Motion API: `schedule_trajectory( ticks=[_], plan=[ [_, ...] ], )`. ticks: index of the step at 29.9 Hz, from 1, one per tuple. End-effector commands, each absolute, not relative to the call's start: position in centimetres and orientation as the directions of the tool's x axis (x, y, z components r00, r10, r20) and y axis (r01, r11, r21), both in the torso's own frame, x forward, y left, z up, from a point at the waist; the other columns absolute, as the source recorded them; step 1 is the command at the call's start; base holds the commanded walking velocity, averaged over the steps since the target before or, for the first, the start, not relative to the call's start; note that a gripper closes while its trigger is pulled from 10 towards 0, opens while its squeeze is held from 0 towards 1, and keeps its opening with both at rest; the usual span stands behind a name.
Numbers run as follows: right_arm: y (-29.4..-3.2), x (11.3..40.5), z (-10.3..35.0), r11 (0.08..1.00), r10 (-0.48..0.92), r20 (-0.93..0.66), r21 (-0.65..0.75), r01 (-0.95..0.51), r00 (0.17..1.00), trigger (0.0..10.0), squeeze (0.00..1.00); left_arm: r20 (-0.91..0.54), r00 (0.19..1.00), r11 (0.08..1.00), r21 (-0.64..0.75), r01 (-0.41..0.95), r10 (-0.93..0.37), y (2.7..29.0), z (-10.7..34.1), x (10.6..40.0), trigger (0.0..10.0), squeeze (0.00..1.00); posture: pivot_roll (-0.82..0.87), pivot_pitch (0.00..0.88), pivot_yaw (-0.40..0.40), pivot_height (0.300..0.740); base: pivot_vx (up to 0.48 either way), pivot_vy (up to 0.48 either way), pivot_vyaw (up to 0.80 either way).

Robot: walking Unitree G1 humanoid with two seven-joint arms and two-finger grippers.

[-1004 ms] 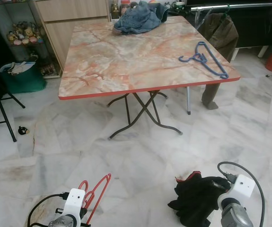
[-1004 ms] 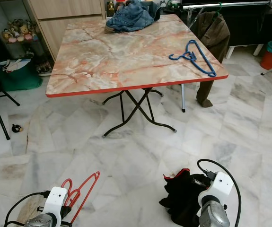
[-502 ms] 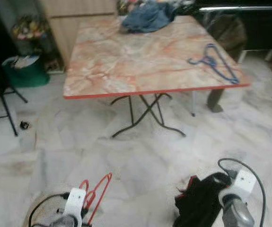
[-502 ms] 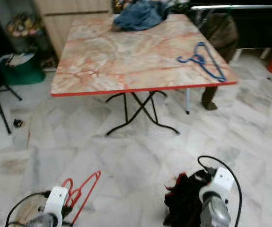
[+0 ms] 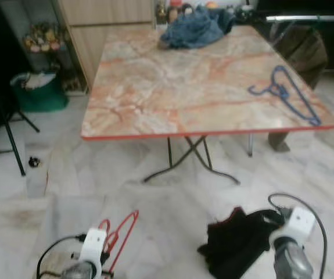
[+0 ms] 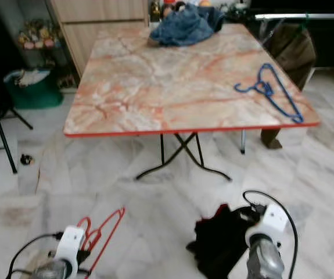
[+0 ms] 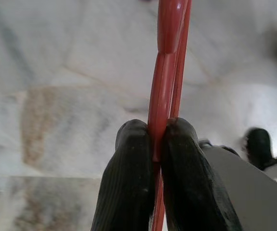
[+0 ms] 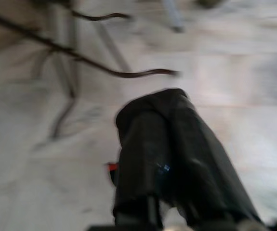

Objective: Hang hanger

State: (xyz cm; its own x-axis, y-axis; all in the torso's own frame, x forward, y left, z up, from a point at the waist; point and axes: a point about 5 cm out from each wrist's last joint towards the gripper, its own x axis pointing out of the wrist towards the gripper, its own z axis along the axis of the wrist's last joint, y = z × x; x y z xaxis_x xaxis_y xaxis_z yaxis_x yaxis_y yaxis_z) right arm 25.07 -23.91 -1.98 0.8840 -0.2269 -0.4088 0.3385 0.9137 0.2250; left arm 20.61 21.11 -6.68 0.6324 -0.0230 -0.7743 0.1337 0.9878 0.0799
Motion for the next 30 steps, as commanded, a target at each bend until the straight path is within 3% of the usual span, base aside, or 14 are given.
schedule_trajectory(
  ticks=[1, 14, 20, 24, 30],
  plan=[
    [-24.6, 25.3, -1.3, 0.921, -0.245, -0.366, 0.202, 0.334, 0.898, 10.0, 0.0, -0.772, 0.635, 0.984, 0.086, 0.155, -0.033, 20.7, -6.7, 20.8, 10.0, 0.0, 0.01, 0.039, 0.032, 0.74, 0.0, 0.0, 0.0],
    [-22.5, 26.2, 1.0, 0.968, -0.209, -0.138, 0.11, 0.225, 0.968, 10.0, 0.0, -0.791, 0.612, 0.983, 0.105, 0.151, -0.01, 21.7, -6.8, 20.3, 10.0, 0.0, -0.01, 0.008, 0.024, 0.74, 0.0, 0.0, 0.0],
    [-22.2, 28.2, 5.6, 0.981, -0.187, 0.089, 0.057, 0.183, 0.978, 10.0, 0.0, -0.793, 0.609, 0.984, 0.112, 0.138, 0.005, 22.8, -6.7, 20.0, 10.0, 0.0, -0.01, 0.0, 0.025, 0.74, 0.0, 0.0, 0.0],
    [-21.8, 30.7, 11.5, 0.989, -0.145, 0.287, 0.031, 0.142, 0.947, 10.0, 0.0, -0.794, 0.607, 0.986, 0.107, 0.124, 0.01, 23.0, -6.9, 19.4, 10.0, 0.0, -0.02, 0.0, 0.025, 0.74, 0.0, 0.0, 0.0],
    [-20.6, 32.9, 15.5, 0.996, -0.072, 0.376, -0.012, 0.083, 0.924, 10.0, 0.0, -0.799, 0.602, 0.987, 0.102, 0.121, 0.008, 22.6, -7.4, 18.6, 10.0, 0.0, -0.02, 0.008, 0.033, 0.74, 0.0, 0.0, 0.0]
  ],
)
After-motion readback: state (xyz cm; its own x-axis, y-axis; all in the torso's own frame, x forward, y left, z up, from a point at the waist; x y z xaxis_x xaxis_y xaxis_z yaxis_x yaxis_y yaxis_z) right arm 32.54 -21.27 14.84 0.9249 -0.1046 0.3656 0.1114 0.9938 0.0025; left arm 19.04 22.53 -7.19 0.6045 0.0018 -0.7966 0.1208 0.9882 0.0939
